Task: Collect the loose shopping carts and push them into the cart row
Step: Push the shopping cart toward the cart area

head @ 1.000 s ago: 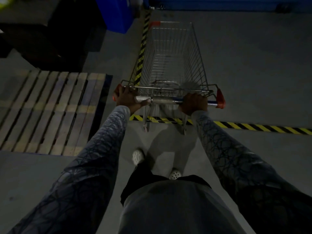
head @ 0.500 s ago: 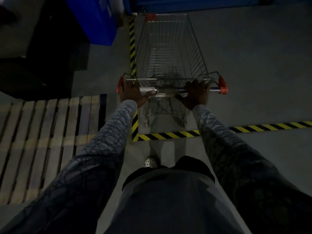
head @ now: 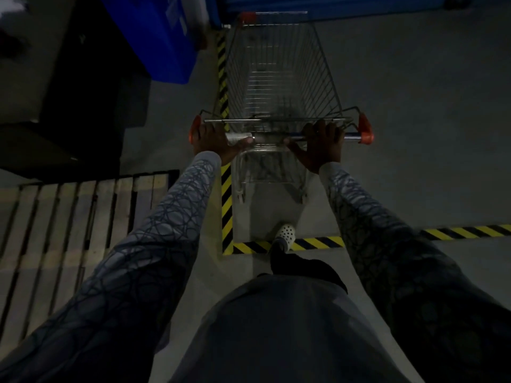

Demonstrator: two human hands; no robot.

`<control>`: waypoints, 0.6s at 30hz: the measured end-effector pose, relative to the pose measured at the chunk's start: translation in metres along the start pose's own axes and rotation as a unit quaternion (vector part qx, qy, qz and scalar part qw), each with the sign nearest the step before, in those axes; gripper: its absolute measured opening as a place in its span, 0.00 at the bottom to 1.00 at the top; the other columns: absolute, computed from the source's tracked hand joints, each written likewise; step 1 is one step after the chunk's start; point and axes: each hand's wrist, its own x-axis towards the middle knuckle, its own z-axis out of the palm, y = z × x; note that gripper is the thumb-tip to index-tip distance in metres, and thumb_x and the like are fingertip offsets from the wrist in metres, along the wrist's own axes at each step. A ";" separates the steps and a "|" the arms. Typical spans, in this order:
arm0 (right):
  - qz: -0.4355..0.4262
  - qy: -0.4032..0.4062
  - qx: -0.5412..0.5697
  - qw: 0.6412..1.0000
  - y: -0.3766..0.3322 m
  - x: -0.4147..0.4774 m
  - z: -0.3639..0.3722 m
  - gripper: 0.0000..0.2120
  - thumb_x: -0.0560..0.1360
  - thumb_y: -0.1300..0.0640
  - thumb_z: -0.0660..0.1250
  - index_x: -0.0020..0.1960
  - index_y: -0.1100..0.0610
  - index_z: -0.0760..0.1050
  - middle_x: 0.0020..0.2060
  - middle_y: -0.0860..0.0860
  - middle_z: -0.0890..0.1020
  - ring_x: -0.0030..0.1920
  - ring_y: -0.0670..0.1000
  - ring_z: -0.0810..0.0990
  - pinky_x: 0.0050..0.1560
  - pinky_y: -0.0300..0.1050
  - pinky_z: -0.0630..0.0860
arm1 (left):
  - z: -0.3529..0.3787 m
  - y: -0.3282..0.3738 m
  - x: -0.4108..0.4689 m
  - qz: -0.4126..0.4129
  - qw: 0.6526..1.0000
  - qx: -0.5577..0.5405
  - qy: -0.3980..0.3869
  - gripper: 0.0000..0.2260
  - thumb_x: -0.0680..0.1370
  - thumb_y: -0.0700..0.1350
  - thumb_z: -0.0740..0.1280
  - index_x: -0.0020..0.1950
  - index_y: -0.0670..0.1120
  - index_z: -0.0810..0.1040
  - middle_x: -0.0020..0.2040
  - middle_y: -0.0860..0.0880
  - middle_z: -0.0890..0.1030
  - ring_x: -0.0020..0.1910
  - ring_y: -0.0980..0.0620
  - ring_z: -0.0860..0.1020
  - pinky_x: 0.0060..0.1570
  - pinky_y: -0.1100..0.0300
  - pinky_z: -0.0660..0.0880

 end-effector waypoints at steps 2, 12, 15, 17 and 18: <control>-0.008 -0.025 -0.002 1.000 0.005 0.030 0.006 0.32 0.74 0.28 0.57 0.57 0.56 0.76 0.57 0.59 0.77 0.58 0.62 0.74 0.61 0.59 0.62 | -0.008 0.006 0.023 -0.010 1.000 -0.004 -0.013 0.59 0.63 0.85 0.40 0.79 0.44 0.63 0.79 0.39 0.62 0.80 0.40 0.52 0.78 0.43 0.41; -0.031 -0.123 0.010 0.992 0.019 0.118 0.009 0.35 0.74 0.26 0.54 0.62 0.54 0.74 0.61 0.56 0.76 0.66 0.60 0.70 0.66 0.57 0.59 | -0.027 0.016 0.081 -0.035 0.998 -0.045 -0.027 0.54 0.66 0.83 0.44 0.79 0.47 0.64 0.80 0.45 0.61 0.81 0.41 0.47 0.77 0.43 0.39; -0.032 -0.112 0.013 0.993 0.018 0.112 0.009 0.38 0.73 0.24 0.49 0.60 0.54 0.75 0.58 0.56 0.77 0.63 0.60 0.72 0.65 0.58 0.61 | -0.025 0.015 0.077 -0.031 0.998 -0.044 -0.018 0.54 0.66 0.83 0.43 0.79 0.47 0.64 0.79 0.45 0.62 0.81 0.41 0.48 0.77 0.43 0.40; -0.029 -0.114 0.010 0.993 0.016 0.105 0.007 0.41 0.71 0.23 0.45 0.60 0.54 0.75 0.59 0.56 0.77 0.63 0.61 0.72 0.64 0.59 0.62 | -0.024 0.012 0.072 -0.025 0.998 -0.048 -0.017 0.55 0.65 0.84 0.41 0.78 0.47 0.64 0.79 0.45 0.62 0.81 0.42 0.49 0.77 0.43 0.40; -0.028 -0.112 0.009 0.993 0.014 0.100 0.005 0.42 0.70 0.23 0.43 0.61 0.55 0.75 0.59 0.56 0.77 0.63 0.61 0.72 0.64 0.59 0.62 | -0.023 0.011 0.068 -0.017 0.999 -0.046 -0.014 0.55 0.65 0.83 0.42 0.78 0.47 0.65 0.79 0.45 0.63 0.81 0.42 0.50 0.77 0.43 0.40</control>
